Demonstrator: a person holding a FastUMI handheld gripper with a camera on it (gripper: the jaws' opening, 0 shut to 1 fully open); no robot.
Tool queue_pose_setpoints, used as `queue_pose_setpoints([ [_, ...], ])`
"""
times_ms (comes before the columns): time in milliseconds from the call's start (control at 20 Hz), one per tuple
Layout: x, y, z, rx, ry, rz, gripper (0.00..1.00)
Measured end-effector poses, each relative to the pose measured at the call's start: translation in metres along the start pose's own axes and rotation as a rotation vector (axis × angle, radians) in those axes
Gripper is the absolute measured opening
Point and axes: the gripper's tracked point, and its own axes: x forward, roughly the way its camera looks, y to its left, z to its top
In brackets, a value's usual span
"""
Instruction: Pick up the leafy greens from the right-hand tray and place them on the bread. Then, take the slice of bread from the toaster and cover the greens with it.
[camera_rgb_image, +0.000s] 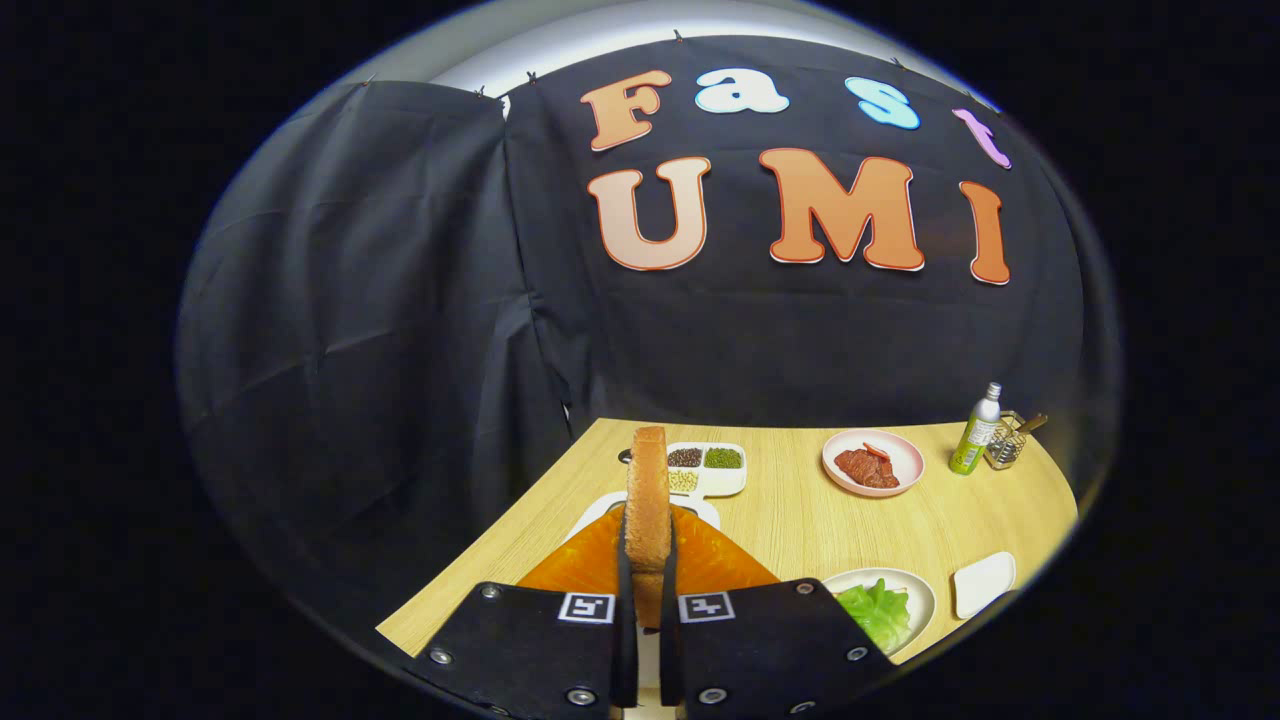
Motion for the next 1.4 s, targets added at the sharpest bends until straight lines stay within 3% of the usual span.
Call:
queue_pose_setpoints([
  [300,-0.014,-0.036,-0.002,0.001,-0.011,-0.027,0.09],
  [900,-0.023,-0.132,-0.072,0.071,0.087,-0.104,0.09],
  [1400,-0.02,-0.169,-0.129,0.189,0.174,-0.072,0.09],
])
